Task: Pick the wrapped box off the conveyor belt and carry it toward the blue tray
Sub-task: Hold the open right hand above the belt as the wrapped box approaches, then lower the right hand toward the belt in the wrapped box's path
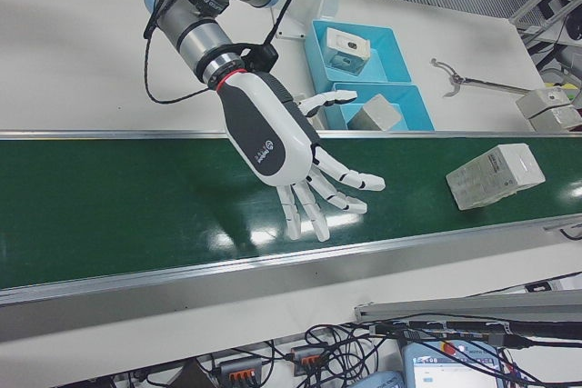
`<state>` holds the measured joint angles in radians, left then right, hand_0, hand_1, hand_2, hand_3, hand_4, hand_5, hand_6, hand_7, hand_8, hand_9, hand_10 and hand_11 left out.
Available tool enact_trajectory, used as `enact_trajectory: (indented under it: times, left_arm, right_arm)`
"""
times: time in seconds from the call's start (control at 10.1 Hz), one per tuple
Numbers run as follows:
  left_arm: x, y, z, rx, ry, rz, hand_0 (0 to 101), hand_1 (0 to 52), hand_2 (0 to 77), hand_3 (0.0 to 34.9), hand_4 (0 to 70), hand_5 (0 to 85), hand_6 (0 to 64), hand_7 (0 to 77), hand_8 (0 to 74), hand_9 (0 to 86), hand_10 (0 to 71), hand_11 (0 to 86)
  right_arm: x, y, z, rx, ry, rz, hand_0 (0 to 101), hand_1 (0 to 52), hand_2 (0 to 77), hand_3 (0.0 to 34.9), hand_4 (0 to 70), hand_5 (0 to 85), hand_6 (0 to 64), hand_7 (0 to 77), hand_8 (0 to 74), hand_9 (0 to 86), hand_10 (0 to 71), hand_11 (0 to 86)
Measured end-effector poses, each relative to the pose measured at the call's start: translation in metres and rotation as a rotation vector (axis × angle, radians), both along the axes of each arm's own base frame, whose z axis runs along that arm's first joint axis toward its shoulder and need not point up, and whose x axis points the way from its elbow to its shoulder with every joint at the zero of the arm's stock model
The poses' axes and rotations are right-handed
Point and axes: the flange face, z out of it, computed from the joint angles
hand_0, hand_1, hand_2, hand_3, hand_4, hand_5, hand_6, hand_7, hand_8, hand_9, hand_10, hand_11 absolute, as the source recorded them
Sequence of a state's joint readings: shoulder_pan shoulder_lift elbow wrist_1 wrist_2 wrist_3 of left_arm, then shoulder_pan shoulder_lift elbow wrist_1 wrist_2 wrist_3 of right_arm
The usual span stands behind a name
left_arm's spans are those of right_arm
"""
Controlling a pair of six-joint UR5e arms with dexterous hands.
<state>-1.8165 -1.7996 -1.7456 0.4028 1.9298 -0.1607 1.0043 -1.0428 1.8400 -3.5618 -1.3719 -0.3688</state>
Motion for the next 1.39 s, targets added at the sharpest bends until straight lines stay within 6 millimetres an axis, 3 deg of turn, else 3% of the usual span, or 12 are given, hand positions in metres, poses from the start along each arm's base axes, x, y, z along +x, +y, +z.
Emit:
enact_trajectory:
  times: [0.89,1.39]
  left_arm:
    - [0.0,0.0,0.0,0.0,0.0,0.0,0,0.0,1.1,0.0,0.5,0.5,0.0,0.5,0.5,0.0,0.5,0.0]
    - [0.0,0.0,0.0,0.0,0.0,0.0,0,0.0,1.1,0.0,0.5,0.5,0.0,0.5,0.5,0.5,0.5,0.0]
  right_arm:
    - [-0.007,0.004,0.003,-0.006,-0.007,-0.015,40,9.3,15.3,30.0,6.0,22.9,0.0,20.7,0.5,3.3,1.1,2.7]
    - [-0.028,0.001,0.012,-0.029,0.006,-0.04,39,9.3,14.7,30.1,6.0,23.5,0.0,20.7,0.5,3.3,1.1,2.7]
